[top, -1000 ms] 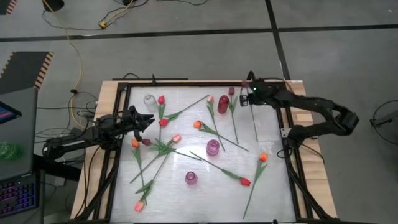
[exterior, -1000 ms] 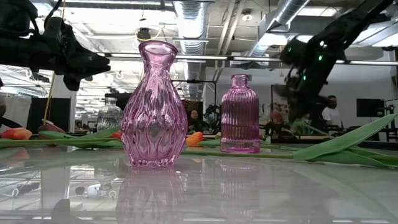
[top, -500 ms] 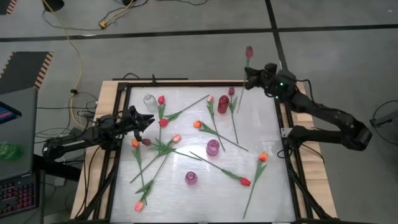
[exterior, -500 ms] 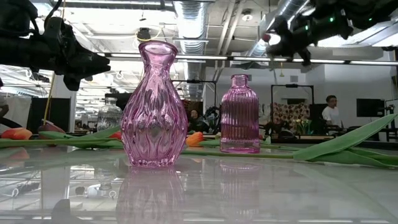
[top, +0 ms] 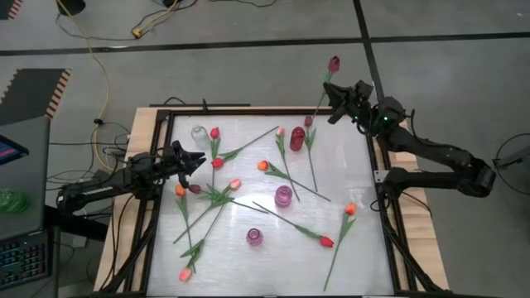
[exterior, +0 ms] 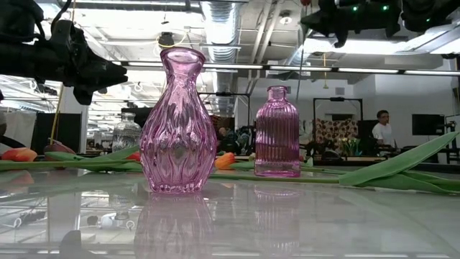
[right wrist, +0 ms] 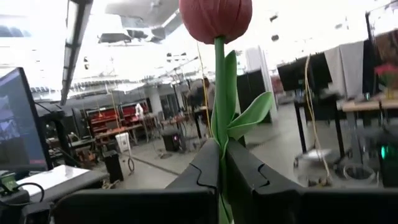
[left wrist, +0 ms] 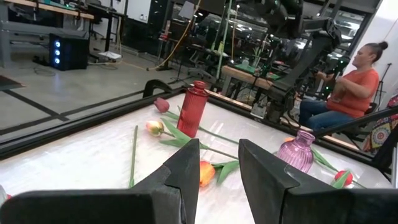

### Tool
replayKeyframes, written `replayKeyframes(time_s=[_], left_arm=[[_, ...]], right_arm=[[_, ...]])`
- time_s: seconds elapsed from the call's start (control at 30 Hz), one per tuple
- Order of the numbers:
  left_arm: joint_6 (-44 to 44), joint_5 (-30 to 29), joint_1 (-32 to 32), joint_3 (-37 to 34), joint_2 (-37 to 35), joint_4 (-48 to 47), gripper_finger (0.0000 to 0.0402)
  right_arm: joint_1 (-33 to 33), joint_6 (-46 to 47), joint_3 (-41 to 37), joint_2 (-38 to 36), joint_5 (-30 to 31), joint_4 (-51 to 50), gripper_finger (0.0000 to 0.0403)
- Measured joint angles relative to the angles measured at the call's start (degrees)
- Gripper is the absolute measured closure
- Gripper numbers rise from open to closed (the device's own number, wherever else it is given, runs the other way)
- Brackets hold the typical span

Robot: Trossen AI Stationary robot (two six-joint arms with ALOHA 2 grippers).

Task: Sort flowers into vase by color
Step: Put the top right dark red flower into the red vase

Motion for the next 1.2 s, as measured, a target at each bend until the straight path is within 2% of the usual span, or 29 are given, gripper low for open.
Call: replayKeyframes(time_s=[0.17,0.4,0.9,1.2], left_arm=[[0.02,0.01,0.00,0.00,0.00,0.00,0.0303],[-0.22,0.01,-0.01,0.00,0.00,0.00,0.0303],[-0.56,0.02,0.00,0.00,0.00,0.00,0.0303],[-0.58,0.02,0.00,0.00,0.00,0.00,0.0303]], right_arm=[[1.89,-2.14,0.02,1.41,0.02,3.91,0.0363],[2.99,-3.52,0.02,7.94,0.02,11.37,0.0363],[2.90,-8.99,0.02,9.34,0.02,10.75,0.0363],[2.99,-8.61,0.02,9.38,0.02,5.56,0.0363]])
